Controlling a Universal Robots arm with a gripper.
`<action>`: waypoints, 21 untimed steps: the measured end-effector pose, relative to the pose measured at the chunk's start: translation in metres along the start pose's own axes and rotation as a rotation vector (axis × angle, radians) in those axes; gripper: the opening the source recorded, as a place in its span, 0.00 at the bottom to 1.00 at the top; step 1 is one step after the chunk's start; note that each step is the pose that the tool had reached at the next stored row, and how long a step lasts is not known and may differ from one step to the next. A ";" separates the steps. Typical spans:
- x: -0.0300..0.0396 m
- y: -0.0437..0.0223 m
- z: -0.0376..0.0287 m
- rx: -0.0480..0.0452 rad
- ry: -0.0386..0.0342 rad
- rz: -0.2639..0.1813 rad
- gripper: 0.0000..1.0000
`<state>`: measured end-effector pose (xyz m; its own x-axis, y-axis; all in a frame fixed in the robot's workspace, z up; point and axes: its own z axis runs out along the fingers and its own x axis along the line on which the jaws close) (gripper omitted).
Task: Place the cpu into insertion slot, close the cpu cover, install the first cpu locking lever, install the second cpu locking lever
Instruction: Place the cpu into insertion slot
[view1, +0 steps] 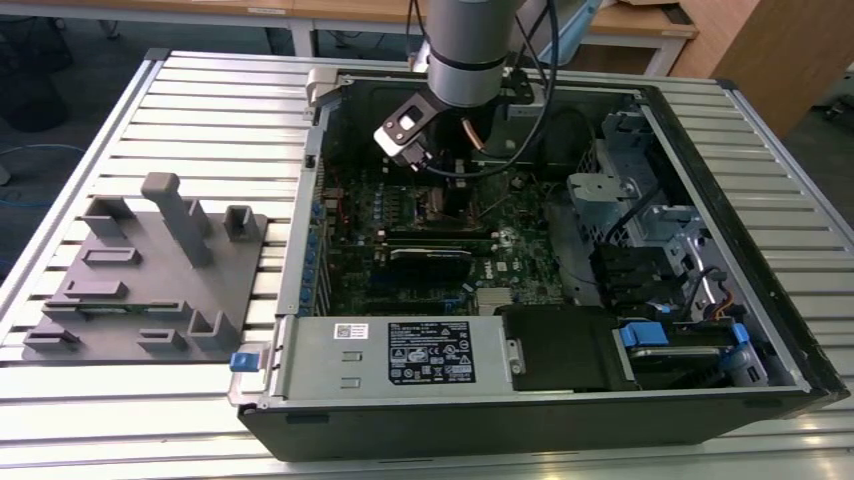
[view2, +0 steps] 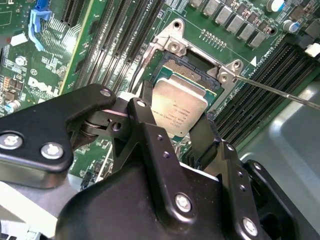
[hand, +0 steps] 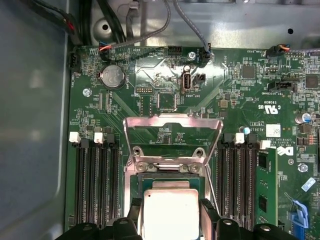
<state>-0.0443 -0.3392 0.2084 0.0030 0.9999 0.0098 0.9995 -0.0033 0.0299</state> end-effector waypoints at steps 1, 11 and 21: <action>0.0000 -0.0004 0.0005 0.0000 0.0000 0.001 0.54; 0.0000 -0.0015 0.0058 -0.0002 0.0001 0.006 0.54; 0.0001 -0.0031 0.0107 -0.0001 -0.0001 0.007 0.54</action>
<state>-0.0470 -0.3390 0.1976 0.0105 0.9999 0.0099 0.9995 -0.0108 0.0300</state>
